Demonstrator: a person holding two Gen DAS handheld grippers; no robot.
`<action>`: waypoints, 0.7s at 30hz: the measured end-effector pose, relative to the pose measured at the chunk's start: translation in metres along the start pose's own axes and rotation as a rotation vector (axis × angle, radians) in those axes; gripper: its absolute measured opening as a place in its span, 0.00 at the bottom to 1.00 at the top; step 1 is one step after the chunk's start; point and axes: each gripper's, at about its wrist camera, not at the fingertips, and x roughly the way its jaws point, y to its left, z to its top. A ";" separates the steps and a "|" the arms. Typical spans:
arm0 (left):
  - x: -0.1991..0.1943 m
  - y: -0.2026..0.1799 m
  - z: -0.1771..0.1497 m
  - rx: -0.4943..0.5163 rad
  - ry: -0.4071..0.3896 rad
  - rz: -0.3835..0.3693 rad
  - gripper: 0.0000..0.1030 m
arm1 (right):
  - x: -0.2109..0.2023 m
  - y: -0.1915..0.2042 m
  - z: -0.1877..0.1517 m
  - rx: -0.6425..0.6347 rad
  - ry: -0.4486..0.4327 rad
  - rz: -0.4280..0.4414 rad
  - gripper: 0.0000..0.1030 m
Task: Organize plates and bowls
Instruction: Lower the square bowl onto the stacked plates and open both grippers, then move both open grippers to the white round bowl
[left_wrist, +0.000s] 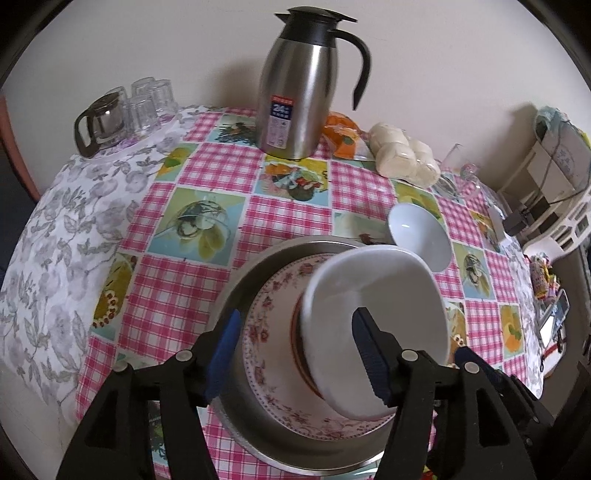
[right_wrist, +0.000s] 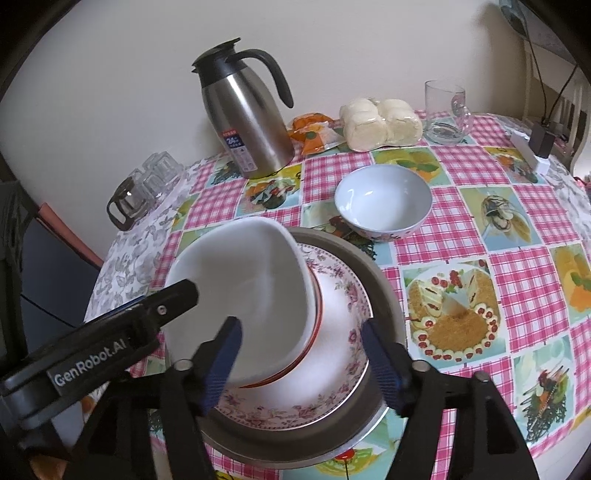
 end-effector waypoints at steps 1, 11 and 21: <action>0.000 0.001 0.000 -0.003 -0.003 0.013 0.65 | 0.000 -0.001 0.000 0.004 -0.001 -0.002 0.78; -0.008 0.017 0.004 -0.048 -0.073 0.118 0.84 | -0.007 -0.006 0.003 0.006 -0.049 -0.014 0.99; -0.019 0.028 0.004 -0.114 -0.145 0.200 0.95 | -0.020 -0.017 0.008 0.007 -0.096 -0.035 1.00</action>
